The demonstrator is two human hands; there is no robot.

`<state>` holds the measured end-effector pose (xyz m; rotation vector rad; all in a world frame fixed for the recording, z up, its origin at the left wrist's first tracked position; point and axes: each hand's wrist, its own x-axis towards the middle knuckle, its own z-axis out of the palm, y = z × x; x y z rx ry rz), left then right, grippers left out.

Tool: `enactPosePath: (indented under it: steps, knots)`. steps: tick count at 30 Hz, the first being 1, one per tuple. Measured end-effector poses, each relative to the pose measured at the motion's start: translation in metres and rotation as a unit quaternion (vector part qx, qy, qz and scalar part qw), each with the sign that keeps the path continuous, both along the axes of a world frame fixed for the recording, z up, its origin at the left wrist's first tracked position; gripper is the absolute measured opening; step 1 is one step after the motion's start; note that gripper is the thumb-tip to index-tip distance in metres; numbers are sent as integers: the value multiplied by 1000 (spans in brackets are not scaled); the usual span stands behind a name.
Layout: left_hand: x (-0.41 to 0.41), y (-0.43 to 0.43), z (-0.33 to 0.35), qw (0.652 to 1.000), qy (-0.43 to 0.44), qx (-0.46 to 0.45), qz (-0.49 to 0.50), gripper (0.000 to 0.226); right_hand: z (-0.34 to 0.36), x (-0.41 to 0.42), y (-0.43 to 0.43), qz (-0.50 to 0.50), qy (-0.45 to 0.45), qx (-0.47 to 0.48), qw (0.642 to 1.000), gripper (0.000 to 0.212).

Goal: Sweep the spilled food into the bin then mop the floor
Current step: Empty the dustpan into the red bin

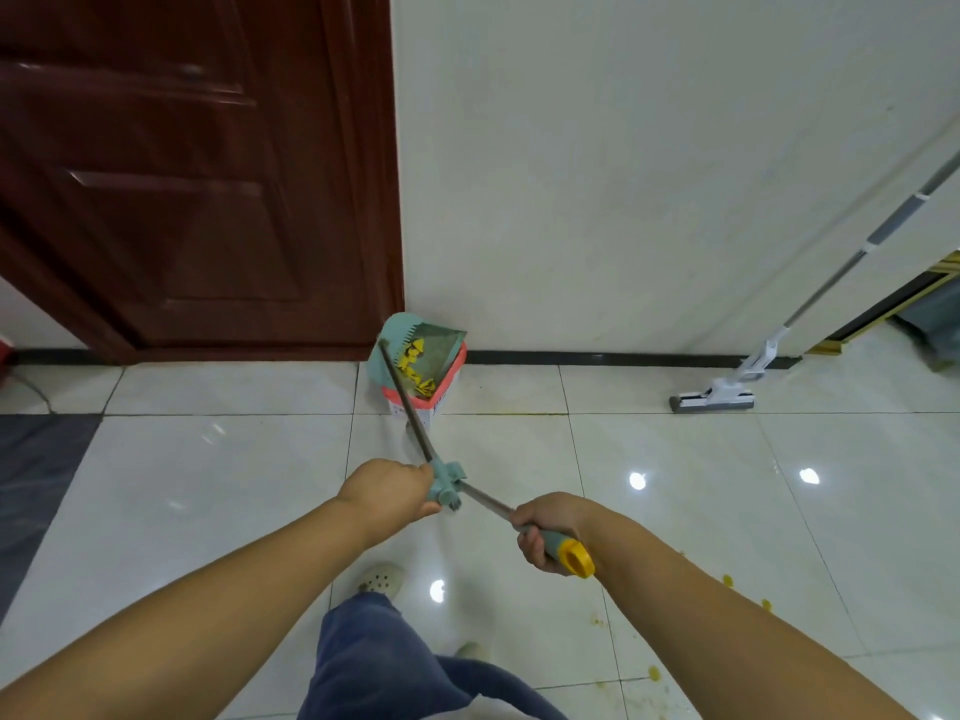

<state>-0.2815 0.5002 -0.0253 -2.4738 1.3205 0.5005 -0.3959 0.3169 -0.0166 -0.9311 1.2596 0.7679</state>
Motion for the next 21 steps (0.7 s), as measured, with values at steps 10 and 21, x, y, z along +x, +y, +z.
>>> enactPosePath:
  steps: [10, 21]
  knots:
    - [13, -7, -1, 999, -22, -38, 10, 46, 2, 15, -15, -37, -17, -28, 999, 11]
    - [23, -5, 7, 999, -41, -24, -12, 49, 5, 9, -49, -39, -18, -61, 997, 12]
